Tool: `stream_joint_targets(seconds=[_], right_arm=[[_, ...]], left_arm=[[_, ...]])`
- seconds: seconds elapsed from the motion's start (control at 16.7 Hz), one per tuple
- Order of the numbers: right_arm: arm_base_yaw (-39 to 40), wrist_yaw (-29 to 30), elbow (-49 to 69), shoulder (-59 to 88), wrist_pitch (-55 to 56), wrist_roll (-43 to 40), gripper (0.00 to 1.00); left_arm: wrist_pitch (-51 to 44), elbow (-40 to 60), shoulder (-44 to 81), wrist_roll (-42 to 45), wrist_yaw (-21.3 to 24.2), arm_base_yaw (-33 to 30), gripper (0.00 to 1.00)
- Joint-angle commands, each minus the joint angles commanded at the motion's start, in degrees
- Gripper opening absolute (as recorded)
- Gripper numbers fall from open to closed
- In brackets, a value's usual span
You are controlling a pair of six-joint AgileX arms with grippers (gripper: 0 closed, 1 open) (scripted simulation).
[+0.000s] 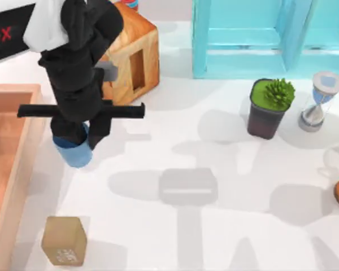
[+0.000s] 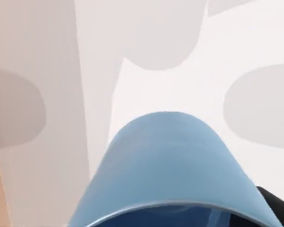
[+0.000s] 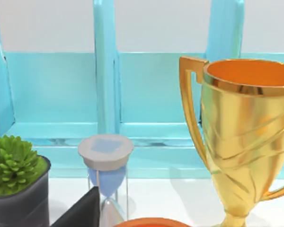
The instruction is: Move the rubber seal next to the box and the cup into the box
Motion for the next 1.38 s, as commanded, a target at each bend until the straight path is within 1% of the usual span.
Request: stream_joint_targets(seconds=[0.18, 0.48, 0.6, 0.84, 1.08, 1.2, 1.38], right_arm=[[0.00, 0.00, 0.00, 0.00, 0.00, 0.00, 1.00], [0.00, 0.00, 0.00, 0.00, 0.00, 0.00, 1.00], [0.00, 0.00, 0.00, 0.00, 0.00, 0.00, 1.00], [0.00, 0.00, 0.00, 0.00, 0.00, 0.00, 1.00], [0.00, 0.00, 0.00, 0.00, 0.00, 0.00, 1.00], [0.00, 0.00, 0.00, 0.00, 0.00, 0.00, 1.00], [0.00, 0.00, 0.00, 0.00, 0.00, 0.00, 1.00]], left_arm=[[-4.33, 0.49, -3.72, 3.27, -0.03, 3.99, 0.00], [-4.44, 0.23, -3.83, 3.62, -0.17, 4.08, 0.00], [-4.09, -1.64, -5.65, 5.63, -0.33, 5.82, 0.00], [-3.07, -9.64, -13.18, 14.58, -0.66, 14.58, 0.00], [-2.10, -18.36, -20.65, 27.11, -1.11, 28.22, 0.00], [-1.67, -23.57, -25.34, 32.83, -1.24, 34.00, 0.00], [-0.85, -28.24, -29.86, 37.50, -1.61, 38.63, 0.00]])
